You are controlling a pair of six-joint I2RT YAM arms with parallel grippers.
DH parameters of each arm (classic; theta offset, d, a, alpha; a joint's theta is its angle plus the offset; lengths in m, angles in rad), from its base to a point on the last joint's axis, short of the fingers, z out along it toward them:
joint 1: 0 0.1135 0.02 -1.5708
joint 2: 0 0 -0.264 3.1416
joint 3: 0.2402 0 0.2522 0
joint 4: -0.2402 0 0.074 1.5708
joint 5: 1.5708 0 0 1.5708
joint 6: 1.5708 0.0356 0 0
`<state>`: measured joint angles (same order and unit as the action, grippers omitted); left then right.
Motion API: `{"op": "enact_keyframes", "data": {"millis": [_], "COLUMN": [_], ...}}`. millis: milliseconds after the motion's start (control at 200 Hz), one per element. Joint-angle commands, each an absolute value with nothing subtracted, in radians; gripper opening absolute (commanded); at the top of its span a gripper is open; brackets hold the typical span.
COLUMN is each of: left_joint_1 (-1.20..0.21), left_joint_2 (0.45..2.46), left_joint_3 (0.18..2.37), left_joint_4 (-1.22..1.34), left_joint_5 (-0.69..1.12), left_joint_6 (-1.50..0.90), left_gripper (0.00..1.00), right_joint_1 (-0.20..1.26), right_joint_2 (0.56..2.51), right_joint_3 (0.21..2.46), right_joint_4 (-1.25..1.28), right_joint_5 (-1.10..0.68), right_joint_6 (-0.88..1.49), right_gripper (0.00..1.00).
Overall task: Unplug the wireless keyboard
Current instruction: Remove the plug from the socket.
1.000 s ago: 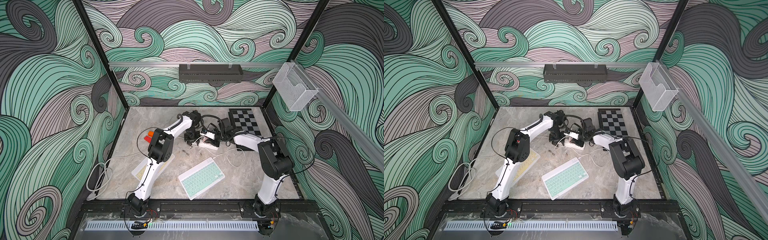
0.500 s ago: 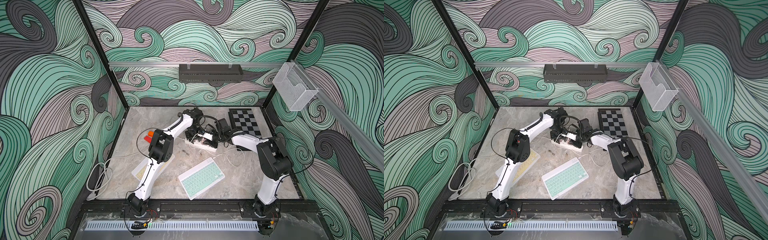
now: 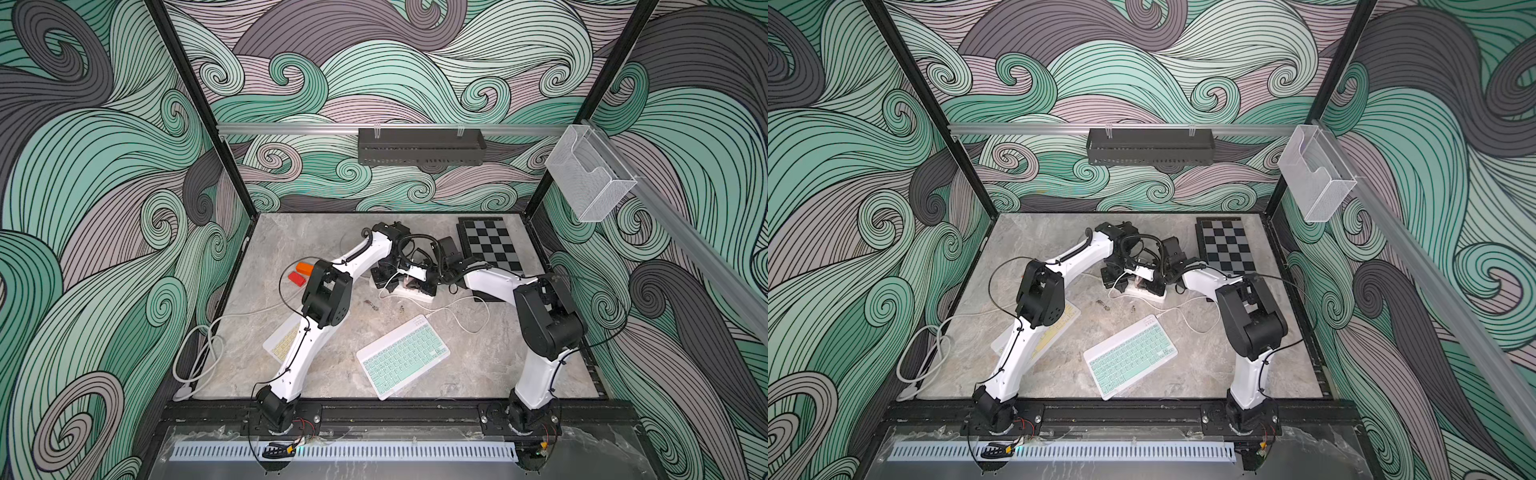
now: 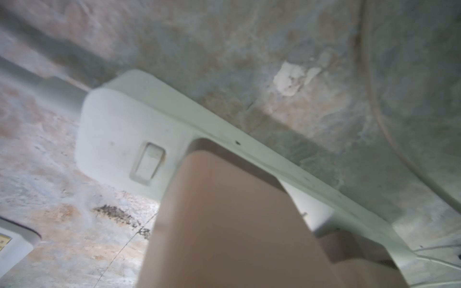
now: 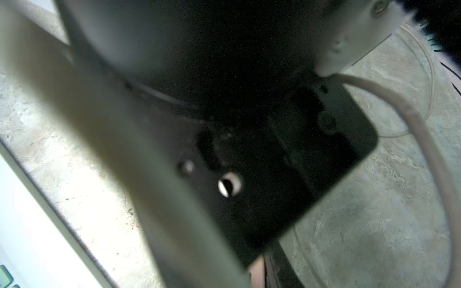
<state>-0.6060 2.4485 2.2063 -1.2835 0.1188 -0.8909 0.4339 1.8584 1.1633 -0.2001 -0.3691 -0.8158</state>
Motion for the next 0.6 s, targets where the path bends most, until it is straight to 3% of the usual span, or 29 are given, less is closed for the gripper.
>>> {"op": "enact_keyframes", "data": {"millis": [0, 195, 260, 490, 595], "left_joint_1": [-0.606, -0.593, -0.573, -0.511, -0.492], "left_joint_2": [2.493, 2.490, 2.459, 2.251, 2.299], "left_joint_3": [2.237, 2.233, 2.186, 1.978, 2.012], "left_joint_4": [-1.259, -1.230, -1.156, -0.836, -0.881], "left_joint_5": [0.022, 0.071, 0.150, 0.136, 0.197], "left_joint_6": [-0.914, -0.957, -0.987, -1.009, -1.038], "left_gripper": [0.00, 0.00, 0.00, 0.00, 0.00], "right_joint_1": [0.463, 0.462, 0.459, 0.449, 0.448], "right_joint_2": [1.855, 1.840, 1.841, 1.848, 1.850], "right_joint_3": [1.141, 1.099, 1.100, 1.110, 1.109], "right_joint_4": [-0.284, -0.222, -0.225, -0.234, -0.232], "right_joint_5": [-0.451, -0.442, -0.446, -0.461, -0.463], "right_joint_6": [-0.863, -0.874, -0.874, -0.873, -0.875], "right_gripper": [0.00, 0.00, 0.00, 0.00, 0.00]}}
